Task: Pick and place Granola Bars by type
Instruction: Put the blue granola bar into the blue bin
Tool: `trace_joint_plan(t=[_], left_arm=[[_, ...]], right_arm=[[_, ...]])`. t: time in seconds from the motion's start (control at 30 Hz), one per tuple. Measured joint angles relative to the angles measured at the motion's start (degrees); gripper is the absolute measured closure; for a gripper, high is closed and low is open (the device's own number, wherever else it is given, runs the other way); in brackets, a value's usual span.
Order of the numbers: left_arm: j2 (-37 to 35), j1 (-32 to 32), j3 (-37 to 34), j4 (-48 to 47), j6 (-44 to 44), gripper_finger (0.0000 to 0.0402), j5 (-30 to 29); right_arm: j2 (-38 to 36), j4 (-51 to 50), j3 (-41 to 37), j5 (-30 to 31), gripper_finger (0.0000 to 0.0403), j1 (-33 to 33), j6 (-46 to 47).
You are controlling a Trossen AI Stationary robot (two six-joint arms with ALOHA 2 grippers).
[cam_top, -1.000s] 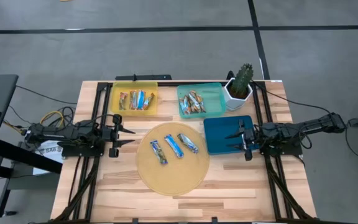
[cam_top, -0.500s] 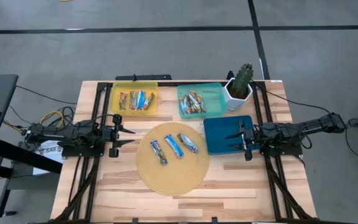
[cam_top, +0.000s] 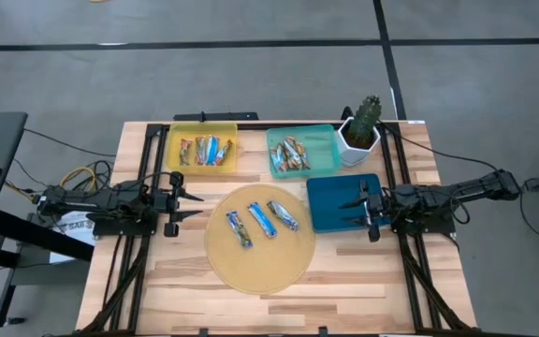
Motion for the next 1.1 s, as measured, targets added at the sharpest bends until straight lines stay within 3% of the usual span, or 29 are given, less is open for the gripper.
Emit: trace_joint_plan(t=[0.1, 0.33, 0.4, 0.53, 0.73, 1.1], left_arm=[[0.00, 0.00, 0.00, 0.00, 0.00, 0.0262, 0.00], [0.00, 0.00, 0.00, 0.00, 0.00, 0.0262, 0.00], [0.00, 0.00, 0.00, 0.00, 0.00, 0.0262, 0.00], [0.00, 0.00, -0.01, 0.00, 0.00, 0.0262, 0.00], [0.00, 0.00, -0.02, 0.00, 0.00, 0.0262, -0.02], [-0.02, 0.00, -0.02, 0.00, 0.00, 0.0262, -0.02]], right_arm=[[-0.02, 1.12, 0.00, -0.06, 0.0249, 0.01, 2.85], [-0.02, 3.91, 0.08, 0.12, 0.0249, 0.11, 28.67], [0.06, 3.52, 0.55, 1.09, 0.0249, 0.00, 31.78], [3.20, 3.90, 3.83, 5.79, 0.0249, 0.13, 32.01], [13.85, 3.75, 12.09, 11.72, 0.0249, 0.13, 27.80], [41.80, 3.09, 29.12, 12.20, 0.0249, 0.88, 13.83]])
